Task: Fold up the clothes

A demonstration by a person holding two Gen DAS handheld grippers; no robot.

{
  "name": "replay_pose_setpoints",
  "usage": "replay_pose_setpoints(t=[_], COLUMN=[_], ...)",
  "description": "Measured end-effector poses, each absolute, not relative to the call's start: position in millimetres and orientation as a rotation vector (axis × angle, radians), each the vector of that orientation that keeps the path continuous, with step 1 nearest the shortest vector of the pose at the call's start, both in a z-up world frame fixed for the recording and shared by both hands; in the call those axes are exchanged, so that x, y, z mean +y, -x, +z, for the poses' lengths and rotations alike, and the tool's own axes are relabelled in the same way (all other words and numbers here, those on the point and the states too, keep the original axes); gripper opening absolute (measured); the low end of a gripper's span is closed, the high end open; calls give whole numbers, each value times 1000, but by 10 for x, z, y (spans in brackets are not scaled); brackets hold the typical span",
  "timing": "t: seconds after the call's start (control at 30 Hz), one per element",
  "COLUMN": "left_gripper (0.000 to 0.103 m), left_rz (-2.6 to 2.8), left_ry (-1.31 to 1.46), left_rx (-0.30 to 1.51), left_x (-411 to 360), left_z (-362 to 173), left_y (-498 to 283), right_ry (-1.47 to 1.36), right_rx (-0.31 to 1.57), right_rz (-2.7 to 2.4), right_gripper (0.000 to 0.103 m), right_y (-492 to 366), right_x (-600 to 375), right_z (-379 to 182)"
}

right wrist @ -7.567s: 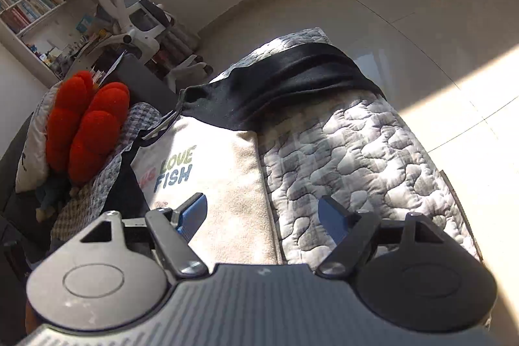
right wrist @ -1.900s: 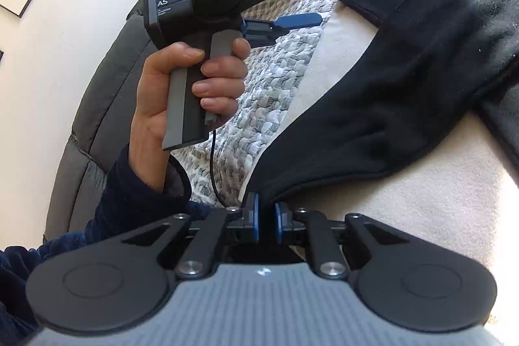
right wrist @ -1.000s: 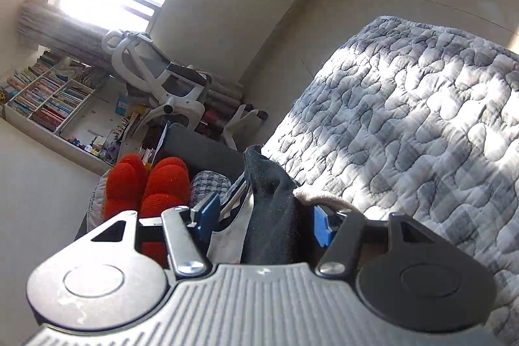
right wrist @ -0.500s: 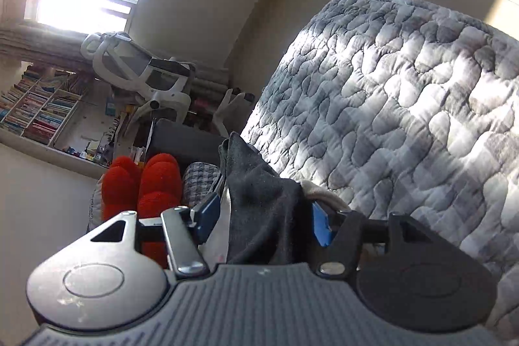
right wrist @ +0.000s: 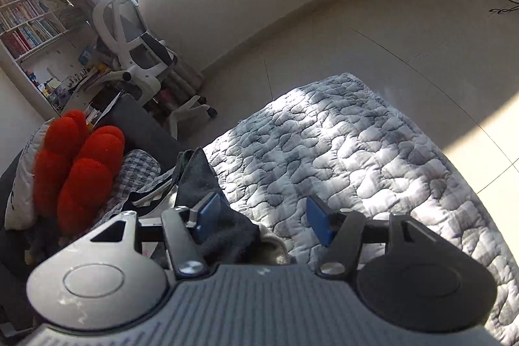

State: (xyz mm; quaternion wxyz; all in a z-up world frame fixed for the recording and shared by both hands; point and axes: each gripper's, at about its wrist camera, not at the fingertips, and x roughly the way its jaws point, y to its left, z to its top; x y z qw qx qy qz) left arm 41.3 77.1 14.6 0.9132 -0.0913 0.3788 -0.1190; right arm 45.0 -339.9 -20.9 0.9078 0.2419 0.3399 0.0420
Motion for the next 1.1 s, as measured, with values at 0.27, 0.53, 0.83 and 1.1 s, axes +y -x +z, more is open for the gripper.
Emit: replay_pose_setpoints(t=[0.27,0.53,0.83,1.1], left_gripper=[73,73,73,73], left_rz=[-246,-246,-259,-251], left_ry=[195,206,210,242], left_rx=[776,782,786,788], left_x=[795,806,809,921], left_z=[159,159,150,149], left_y=[-398,-408,-425,-471], right_ry=[-214,-191,-6,8], right_rx=[682,681,605,702], right_rz=[112,41,218,176], right_gripper=[15,27,63,7], right_y=[-590,-566,-1168,-1626], right_x=[-3082,-3075,-2565,-2473], right_z=[-255,-222,79,-107])
